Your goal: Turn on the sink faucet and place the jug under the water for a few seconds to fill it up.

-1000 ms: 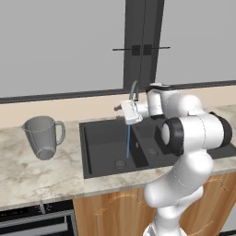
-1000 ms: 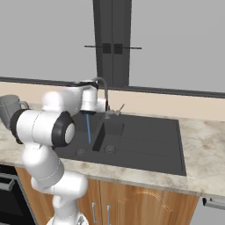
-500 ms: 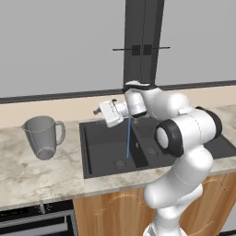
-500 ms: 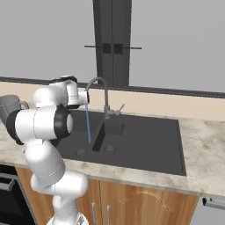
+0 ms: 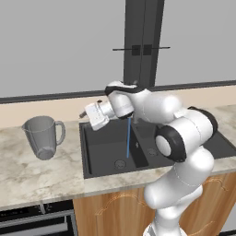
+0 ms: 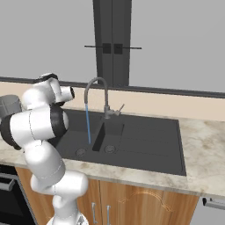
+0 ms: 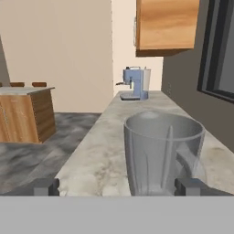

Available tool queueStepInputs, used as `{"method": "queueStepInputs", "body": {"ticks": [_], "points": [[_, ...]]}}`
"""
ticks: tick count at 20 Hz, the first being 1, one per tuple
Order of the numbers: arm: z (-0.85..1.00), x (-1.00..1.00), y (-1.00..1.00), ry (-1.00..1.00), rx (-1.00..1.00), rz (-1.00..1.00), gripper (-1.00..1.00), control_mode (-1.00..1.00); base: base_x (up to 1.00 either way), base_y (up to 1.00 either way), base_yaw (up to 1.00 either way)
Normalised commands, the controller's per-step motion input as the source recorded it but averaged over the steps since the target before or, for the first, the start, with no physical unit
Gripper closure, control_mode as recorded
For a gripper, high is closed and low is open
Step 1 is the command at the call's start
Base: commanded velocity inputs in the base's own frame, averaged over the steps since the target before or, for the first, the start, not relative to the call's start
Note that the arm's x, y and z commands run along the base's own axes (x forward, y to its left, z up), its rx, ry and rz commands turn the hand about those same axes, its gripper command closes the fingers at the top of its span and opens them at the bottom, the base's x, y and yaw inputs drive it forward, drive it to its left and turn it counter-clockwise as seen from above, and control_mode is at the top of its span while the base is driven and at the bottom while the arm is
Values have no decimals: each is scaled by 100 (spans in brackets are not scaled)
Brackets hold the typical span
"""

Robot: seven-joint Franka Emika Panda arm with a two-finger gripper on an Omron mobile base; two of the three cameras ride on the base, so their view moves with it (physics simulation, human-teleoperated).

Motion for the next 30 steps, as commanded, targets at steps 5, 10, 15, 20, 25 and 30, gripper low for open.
{"method": "queueStepInputs", "body": {"ticks": [5, 10, 15, 20, 25, 30], "points": [[0, 0, 39, 0, -1, 0, -100, -100, 0, 0, 0], [-1, 2, 27, 0, 0, 0, -100, -100, 0, 0, 0], [-8, 20, 18, 0, -1, 0, -100, -100, 0, 0, 0], [-11, 30, 5, 0, 0, 0, -100, -100, 0, 0, 0], [-13, 25, 10, 0, -2, 0, -100, -100, 0, 0, 0], [-17, 23, 31, 0, -7, 0, -100, -100, 0, 0, 0]]}}
